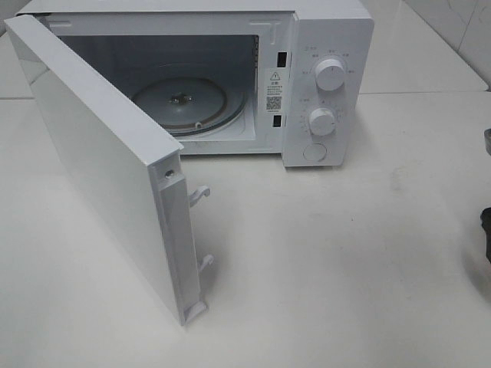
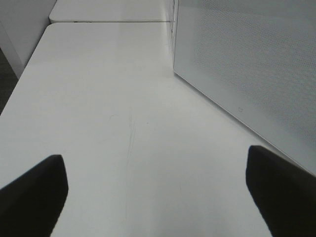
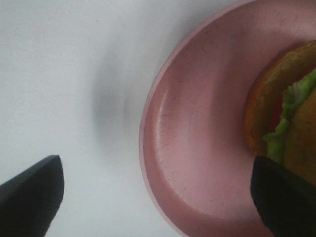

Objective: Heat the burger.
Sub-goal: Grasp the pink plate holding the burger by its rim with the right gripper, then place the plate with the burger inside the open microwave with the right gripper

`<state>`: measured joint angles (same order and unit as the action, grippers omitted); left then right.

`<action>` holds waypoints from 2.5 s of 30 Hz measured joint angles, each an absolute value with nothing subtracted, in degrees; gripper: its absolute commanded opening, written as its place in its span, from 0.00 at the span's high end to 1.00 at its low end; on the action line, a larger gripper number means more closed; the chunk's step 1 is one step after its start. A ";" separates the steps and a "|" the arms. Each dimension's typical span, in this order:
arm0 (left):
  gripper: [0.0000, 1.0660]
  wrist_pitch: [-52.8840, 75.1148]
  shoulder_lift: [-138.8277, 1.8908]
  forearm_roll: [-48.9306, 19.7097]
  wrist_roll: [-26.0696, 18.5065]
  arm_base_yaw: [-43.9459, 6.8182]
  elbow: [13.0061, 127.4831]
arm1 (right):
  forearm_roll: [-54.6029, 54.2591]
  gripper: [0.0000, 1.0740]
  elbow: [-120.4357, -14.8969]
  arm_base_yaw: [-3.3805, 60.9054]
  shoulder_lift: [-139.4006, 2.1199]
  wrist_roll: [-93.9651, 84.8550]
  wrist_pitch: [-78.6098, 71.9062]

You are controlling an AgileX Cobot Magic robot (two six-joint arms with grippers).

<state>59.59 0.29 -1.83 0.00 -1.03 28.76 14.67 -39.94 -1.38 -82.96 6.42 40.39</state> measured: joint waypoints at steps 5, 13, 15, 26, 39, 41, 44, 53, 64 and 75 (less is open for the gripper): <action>0.16 59.59 0.29 -1.83 0.00 -1.03 28.76 | 14.67 0.10 -39.94 -1.43 -86.40 6.42 38.73; 0.16 59.59 0.29 -1.83 0.00 -1.03 28.76 | 14.73 0.12 -39.94 -2.58 -91.27 6.42 35.75; 0.16 59.59 0.29 -1.83 0.00 -1.03 28.76 | 14.73 0.12 -39.94 -3.04 -92.13 6.42 35.01; 0.16 59.59 0.29 -1.83 0.00 -1.03 28.76 | 14.73 0.16 -39.99 -4.81 -97.40 6.42 31.63; 0.16 59.59 0.29 -1.83 0.00 -1.03 28.76 | 14.27 0.52 -40.05 -4.87 -99.87 6.82 30.25; 0.16 59.59 0.29 -1.83 0.00 -1.03 28.76 | 14.32 0.58 -40.05 -4.87 -99.87 6.99 30.25; 0.16 59.59 0.29 -1.83 0.00 -1.03 28.76 | 15.58 0.85 -40.05 -4.87 -100.15 9.34 30.31; 0.16 59.59 0.29 -1.83 0.00 -1.03 28.76 | 16.84 1.00 -40.39 -4.81 -99.87 13.58 31.63; 0.16 59.59 0.29 -1.83 0.00 -1.03 28.76 | 26.13 1.00 -40.51 1.03 -98.89 24.18 36.44; 0.16 59.59 0.29 -1.83 0.00 -1.03 28.76 | 30.88 1.00 -37.18 4.87 -96.20 31.11 39.13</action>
<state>59.59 0.29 -1.83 0.00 -1.03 28.76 30.88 -37.18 4.87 -96.20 31.11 39.13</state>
